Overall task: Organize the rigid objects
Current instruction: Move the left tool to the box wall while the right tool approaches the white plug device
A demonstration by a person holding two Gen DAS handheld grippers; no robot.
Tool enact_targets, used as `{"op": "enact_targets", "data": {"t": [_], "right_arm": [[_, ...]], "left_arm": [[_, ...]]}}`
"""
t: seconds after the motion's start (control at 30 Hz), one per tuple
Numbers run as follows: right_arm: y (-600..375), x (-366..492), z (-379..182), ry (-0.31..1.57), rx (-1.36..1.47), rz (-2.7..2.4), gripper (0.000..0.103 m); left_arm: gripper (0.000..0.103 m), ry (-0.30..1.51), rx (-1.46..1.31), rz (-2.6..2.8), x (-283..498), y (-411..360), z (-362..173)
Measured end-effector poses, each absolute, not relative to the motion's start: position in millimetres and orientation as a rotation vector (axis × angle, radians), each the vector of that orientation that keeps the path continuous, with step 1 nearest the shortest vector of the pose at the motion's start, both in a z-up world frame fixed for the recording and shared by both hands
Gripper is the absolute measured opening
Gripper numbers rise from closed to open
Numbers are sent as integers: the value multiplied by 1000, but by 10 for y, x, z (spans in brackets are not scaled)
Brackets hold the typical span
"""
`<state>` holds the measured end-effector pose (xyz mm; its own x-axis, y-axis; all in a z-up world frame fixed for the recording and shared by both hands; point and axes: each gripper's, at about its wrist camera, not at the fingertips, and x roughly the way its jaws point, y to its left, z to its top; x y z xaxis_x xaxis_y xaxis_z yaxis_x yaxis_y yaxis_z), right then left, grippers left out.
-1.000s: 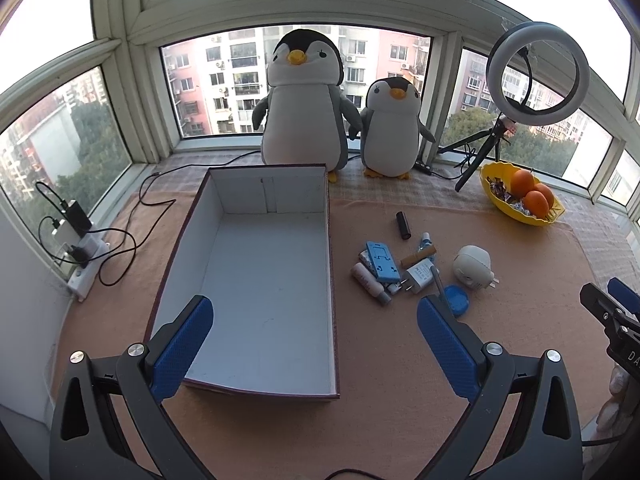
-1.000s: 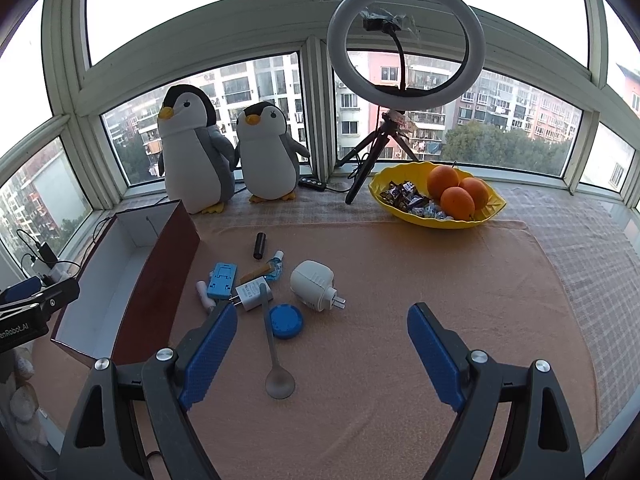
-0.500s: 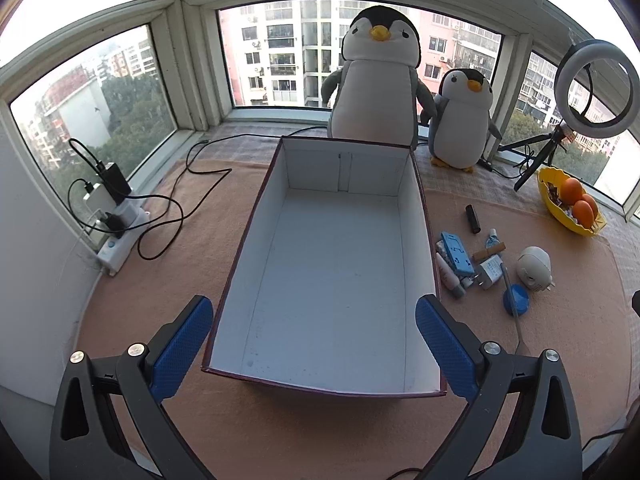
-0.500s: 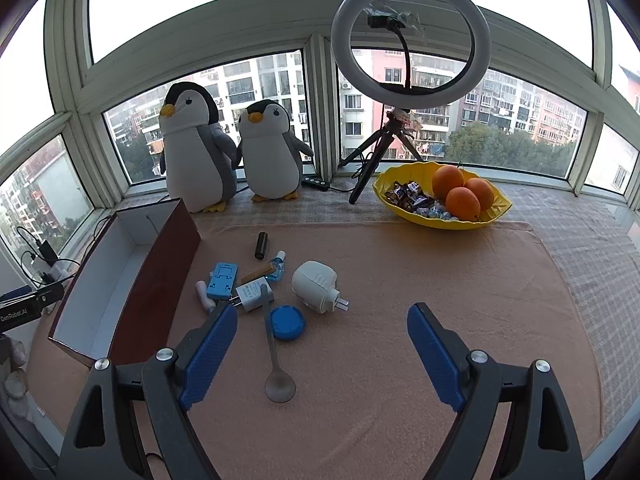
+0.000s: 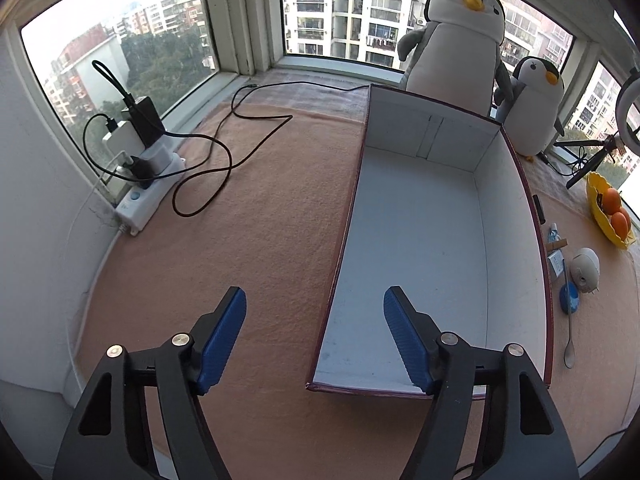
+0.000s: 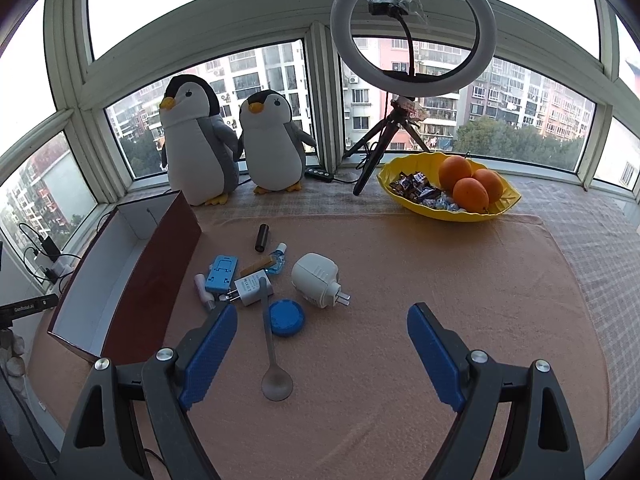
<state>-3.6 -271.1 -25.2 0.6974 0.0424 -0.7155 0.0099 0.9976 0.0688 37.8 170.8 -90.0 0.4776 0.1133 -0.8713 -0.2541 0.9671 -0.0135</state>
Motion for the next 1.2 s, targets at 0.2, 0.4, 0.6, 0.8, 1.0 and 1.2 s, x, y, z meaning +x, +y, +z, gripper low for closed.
{"op": "enact_targets", "data": {"t": [0.2, 0.4, 0.6, 0.8, 1.0, 1.2], "right_arm": [[-2874, 91, -374, 838, 54, 0, 84], [-3077, 350, -605, 942, 75, 13, 84], [-3016, 638, -783, 999, 55, 91, 84], [-2812, 999, -972, 1045, -42, 158, 84], [-2686, 1307, -1132, 1073, -114, 199, 84], [-2633, 1543, -1298, 1108, -168, 229, 84]], "left_arm": [[46, 1094, -177, 212, 460, 1768, -1086], [35, 1100, -159, 167, 507, 1707, -1113], [26, 1136, -193, 132, 579, 1714, -1216], [23, 1151, -185, 121, 596, 1703, -1265], [23, 1167, -178, 133, 624, 1722, -1293], [23, 1174, -170, 137, 635, 1701, -1334]]}}
